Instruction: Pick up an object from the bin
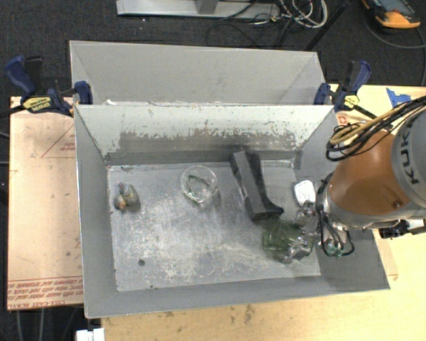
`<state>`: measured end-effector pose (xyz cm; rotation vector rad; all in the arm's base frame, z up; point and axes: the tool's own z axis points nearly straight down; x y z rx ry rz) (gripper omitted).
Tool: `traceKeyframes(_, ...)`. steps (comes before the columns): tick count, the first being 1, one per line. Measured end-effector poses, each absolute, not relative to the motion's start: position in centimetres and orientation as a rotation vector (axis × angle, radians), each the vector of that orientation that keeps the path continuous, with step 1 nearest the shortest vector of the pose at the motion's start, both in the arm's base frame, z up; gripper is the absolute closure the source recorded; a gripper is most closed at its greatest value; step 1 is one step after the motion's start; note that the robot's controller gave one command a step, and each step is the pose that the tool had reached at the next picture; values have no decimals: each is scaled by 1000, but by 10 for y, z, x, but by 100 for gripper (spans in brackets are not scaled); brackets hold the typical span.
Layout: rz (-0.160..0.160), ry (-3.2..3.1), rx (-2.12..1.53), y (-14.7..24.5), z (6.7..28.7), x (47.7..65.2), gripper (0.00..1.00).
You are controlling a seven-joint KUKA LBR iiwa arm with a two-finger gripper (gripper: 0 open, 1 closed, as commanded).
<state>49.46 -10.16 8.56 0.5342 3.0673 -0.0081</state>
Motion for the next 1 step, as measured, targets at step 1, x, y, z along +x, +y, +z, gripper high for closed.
traceKeyframes(1, -2, 3093, 532, -98, 99, 489, 100)
